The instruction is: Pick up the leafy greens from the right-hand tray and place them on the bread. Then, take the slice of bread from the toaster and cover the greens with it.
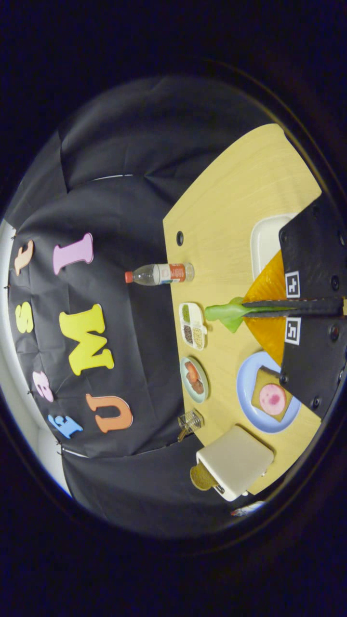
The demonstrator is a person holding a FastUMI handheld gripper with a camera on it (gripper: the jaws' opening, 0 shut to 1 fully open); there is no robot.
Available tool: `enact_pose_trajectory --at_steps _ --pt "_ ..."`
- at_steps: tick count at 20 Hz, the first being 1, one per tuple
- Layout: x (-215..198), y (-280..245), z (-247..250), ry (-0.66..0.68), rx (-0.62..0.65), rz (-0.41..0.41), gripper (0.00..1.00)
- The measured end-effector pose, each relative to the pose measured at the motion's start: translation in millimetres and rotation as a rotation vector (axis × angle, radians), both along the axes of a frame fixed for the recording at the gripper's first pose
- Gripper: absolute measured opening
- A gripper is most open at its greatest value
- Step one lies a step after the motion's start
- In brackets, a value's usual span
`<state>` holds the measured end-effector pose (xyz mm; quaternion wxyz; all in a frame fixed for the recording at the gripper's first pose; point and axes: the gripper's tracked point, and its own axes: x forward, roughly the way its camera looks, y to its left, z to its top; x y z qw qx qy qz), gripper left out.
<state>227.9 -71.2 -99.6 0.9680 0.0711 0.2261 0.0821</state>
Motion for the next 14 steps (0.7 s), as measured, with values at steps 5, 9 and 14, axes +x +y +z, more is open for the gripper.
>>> enact_pose_trajectory --at_steps 5,9,14 --pt "0.8 55.2 6.9 -0.008 -0.008 0.036 0.0" --pt "1.1 92.5 -5.2 0.007 -0.052 0.056 0.0" --pt "5.8 107.6 -23.9 0.009 -0.172 0.024 0.0"
